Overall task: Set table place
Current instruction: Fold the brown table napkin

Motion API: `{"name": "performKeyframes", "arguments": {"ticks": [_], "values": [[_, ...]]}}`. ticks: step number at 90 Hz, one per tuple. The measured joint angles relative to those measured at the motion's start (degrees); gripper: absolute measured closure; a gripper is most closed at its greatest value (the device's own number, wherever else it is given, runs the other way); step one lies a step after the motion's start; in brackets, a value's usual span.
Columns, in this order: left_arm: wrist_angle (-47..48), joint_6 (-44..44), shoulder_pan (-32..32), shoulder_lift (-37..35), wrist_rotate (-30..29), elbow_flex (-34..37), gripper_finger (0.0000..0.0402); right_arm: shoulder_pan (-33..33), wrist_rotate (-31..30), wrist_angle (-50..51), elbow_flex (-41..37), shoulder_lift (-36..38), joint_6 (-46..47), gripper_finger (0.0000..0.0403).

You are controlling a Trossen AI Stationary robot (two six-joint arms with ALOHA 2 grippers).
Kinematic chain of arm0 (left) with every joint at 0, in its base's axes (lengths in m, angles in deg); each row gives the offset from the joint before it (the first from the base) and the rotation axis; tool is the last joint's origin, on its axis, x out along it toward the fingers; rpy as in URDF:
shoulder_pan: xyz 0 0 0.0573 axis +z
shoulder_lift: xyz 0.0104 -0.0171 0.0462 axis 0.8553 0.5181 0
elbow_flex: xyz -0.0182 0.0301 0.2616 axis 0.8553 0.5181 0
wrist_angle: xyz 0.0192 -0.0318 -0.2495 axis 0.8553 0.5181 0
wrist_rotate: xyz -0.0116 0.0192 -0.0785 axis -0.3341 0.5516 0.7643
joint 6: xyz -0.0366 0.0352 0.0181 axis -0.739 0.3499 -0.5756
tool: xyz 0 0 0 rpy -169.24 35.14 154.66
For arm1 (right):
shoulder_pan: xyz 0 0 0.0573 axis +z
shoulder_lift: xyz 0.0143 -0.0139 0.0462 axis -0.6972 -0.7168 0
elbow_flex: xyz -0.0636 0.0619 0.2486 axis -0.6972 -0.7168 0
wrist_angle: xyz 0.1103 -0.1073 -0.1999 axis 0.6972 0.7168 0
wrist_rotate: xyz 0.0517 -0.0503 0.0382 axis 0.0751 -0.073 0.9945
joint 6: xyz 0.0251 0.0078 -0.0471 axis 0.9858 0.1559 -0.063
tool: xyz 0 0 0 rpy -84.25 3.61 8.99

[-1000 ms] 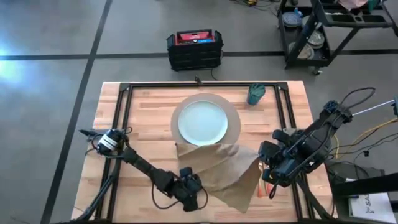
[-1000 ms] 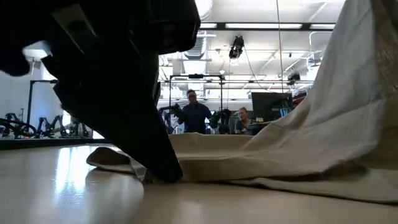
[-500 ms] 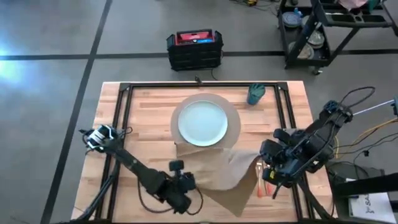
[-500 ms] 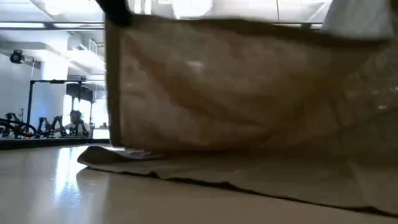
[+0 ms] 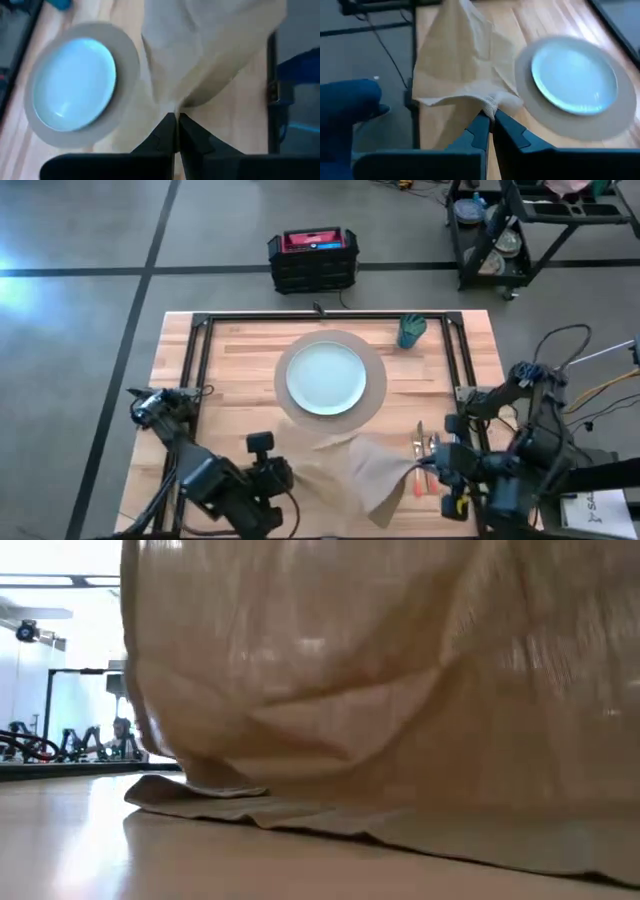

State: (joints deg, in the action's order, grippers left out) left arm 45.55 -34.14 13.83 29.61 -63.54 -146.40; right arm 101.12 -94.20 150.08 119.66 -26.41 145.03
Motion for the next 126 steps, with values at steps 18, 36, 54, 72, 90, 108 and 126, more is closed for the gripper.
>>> {"name": "performKeyframes", "arguments": {"ticks": [18, 36, 54, 72, 90, 108, 126], "values": [[-1.57, -2.53, -2.90, -5.33, -4.60, 0.36, 0.0402, 0.19, -1.32, 0.07, 3.38, -1.78, -2.89, 0.0403], [-5.57, -2.02, -6.57, -6.45, -7.45, -1.49, 0.0402, 0.21, -2.74, 0.14, 2.96, -1.60, -2.83, 0.0403], [-18.08, 6.39, -10.17, -8.93, -12.30, -1.52, 0.0402, 0.21, -4.08, 0.12, 2.96, -1.30, -2.97, 0.0403], [-23.57, 11.48, -14.37, -10.95, -14.85, -1.45, 0.0401, 1.13, -5.80, 0.09, 2.96, -1.28, -3.03, 0.0403], [-14.39, 3.38, -15.69, -11.61, -16.22, -1.39, 0.0401, 1.48, -7.03, 0.09, 2.96, -1.28, -3.02, 0.0403], [0.37, -13.08, -15.63, -11.63, -14.20, 0.05, 0.0401, 1.45, -8.49, 0.09, 2.96, -1.22, -3.06, 0.0403], [-0.09, -10.15, -14.77, -12.84, -13.13, 5.95, 0.0401, -1.47, -7.73, 0.02, 2.11, -0.86, -4.62, 0.0403]]}}
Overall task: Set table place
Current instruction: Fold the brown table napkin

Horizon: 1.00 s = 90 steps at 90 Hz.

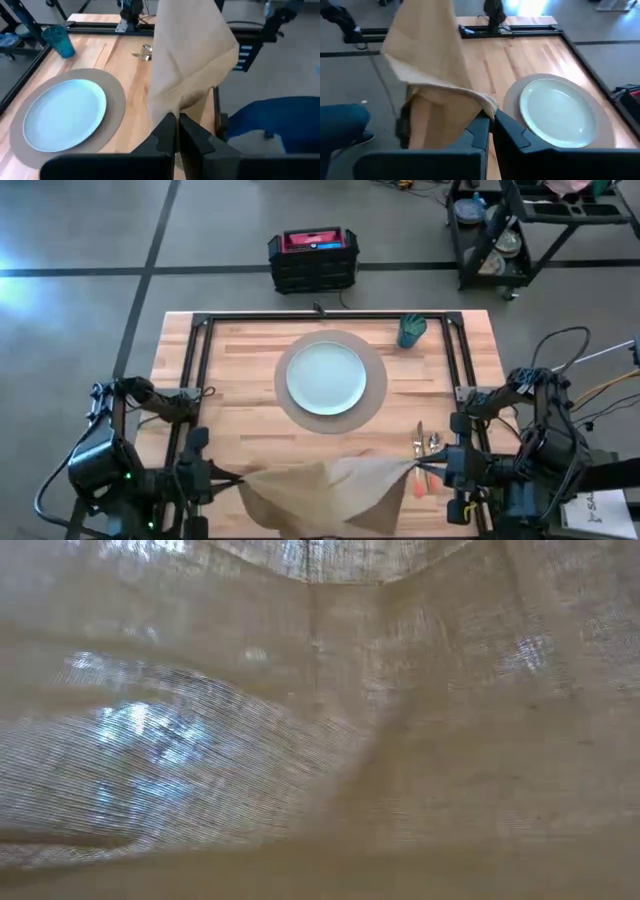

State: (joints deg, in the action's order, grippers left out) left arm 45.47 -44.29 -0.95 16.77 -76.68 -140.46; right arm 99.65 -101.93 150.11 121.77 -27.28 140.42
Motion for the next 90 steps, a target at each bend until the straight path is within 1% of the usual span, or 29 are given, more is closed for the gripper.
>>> {"name": "performKeyframes", "arguments": {"ticks": [6, 20, 35, 44, 54, 75, 83, 90], "values": [[-0.08, 0.54, 0.71, -0.49, 0.54, 2.91, 0.0401, -1.93, 1.47, 0.09, -1.03, 0.00, -0.29, 0.0403], [0.01, 0.80, 2.44, -3.55, 4.87, 12.76, 0.0401, -6.49, 5.23, 0.03, -5.08, 0.70, -0.92, 0.0403], [-0.08, 0.11, 3.24, -8.44, 5.98, 23.72, 0.0401, -9.94, 5.83, 0.07, -10.12, 2.94, 0.17, 0.0403], [-0.01, -0.11, 3.62, -12.35, 5.90, 28.73, 0.0401, -11.38, 5.84, 0.09, -12.60, 4.33, 0.58, 0.0403], [0.00, -0.06, 4.40, -16.82, 5.24, 33.11, 0.0401, -12.70, 5.88, -0.01, -14.87, 5.98, 0.71, 0.0403], [0.09, 3.15, 7.12, -26.51, 4.97, 40.34, 0.0401, -16.81, 5.88, 0.07, -21.50, 9.49, 1.30, 0.0403], [0.05, 3.66, 7.54, -29.18, 5.79, 41.56, 0.0401, -18.04, 6.07, 0.12, -24.45, 11.14, 2.70, 0.0403], [-0.73, 3.22, 7.50, -30.09, 6.76, 41.00, 0.0401, -18.17, 6.63, 0.14, -26.25, 12.30, 4.28, 0.0403]]}}
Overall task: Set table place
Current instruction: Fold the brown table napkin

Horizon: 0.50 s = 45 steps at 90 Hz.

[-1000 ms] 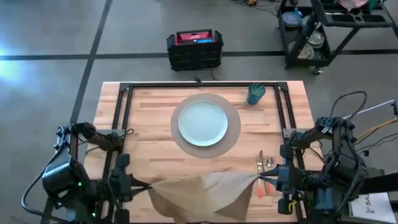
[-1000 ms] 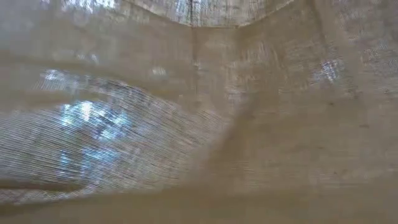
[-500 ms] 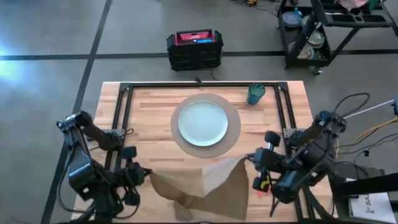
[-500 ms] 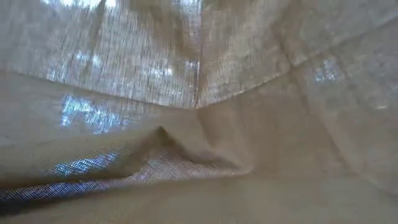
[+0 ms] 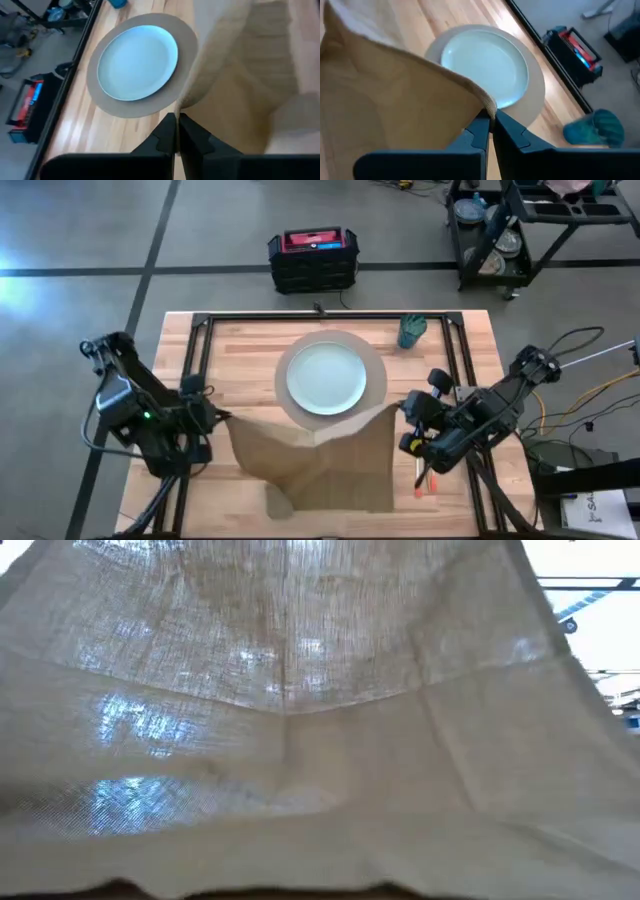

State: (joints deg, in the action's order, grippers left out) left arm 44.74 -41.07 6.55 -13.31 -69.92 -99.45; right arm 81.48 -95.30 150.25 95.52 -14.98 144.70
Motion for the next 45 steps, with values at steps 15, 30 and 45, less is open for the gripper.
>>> {"name": "performKeyframes", "arguments": {"ticks": [15, 30, 45], "values": [[0.65, 2.80, -0.20, 1.36, 1.26, -2.64, 0.0401, 0.33, -0.48, -0.13, -1.01, 1.78, 0.78, 0.0403], [0.76, 3.12, 0.70, 1.63, 1.09, -1.94, 0.0401, 0.00, -1.49, -0.14, -2.02, 2.34, 0.46, 0.0403], [0.62, -0.83, 0.76, 4.02, 1.84, 2.32, 0.0401, -1.35, -0.65, -0.11, -6.12, 2.32, 1.79, 0.0403]]}}
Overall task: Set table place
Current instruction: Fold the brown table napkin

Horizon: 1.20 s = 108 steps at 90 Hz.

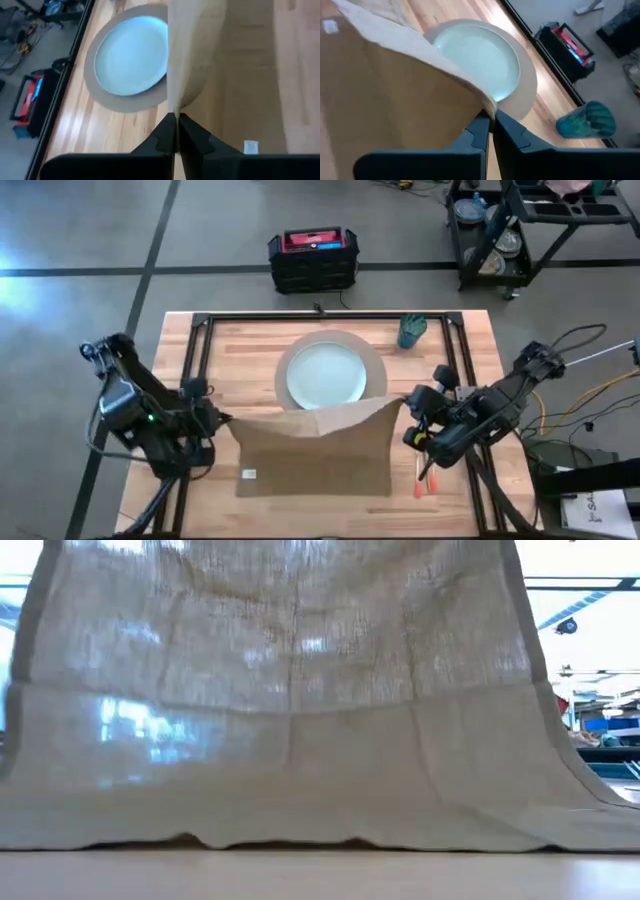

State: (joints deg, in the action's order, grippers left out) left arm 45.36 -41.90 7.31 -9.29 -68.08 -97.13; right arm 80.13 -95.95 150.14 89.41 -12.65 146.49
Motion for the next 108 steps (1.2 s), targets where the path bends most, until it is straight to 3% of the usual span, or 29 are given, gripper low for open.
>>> {"name": "performKeyframes", "arguments": {"ticks": [18, 33, 61, 108], "values": [[-1.49, -5.57, -0.13, 4.05, 7.13, 6.91, 0.0401, 0.35, 3.61, -0.42, -4.84, -0.02, 4.68, 0.0403], [-7.40, -6.83, -1.20, 7.32, 9.10, 9.87, 0.0401, 3.11, 5.70, -3.93, -7.04, -0.67, 7.58, 0.0403], [-16.60, -5.59, -1.31, 14.26, 9.32, 10.21, 0.0401, 5.46, 10.34, -20.40, -10.98, -6.82, 5.90, 0.0403], [-21.51, -9.23, -3.40, 24.89, 13.80, 10.39, 0.0401, 10.24, 13.62, -19.96, -11.02, -13.03, 16.35, 0.0403]]}}
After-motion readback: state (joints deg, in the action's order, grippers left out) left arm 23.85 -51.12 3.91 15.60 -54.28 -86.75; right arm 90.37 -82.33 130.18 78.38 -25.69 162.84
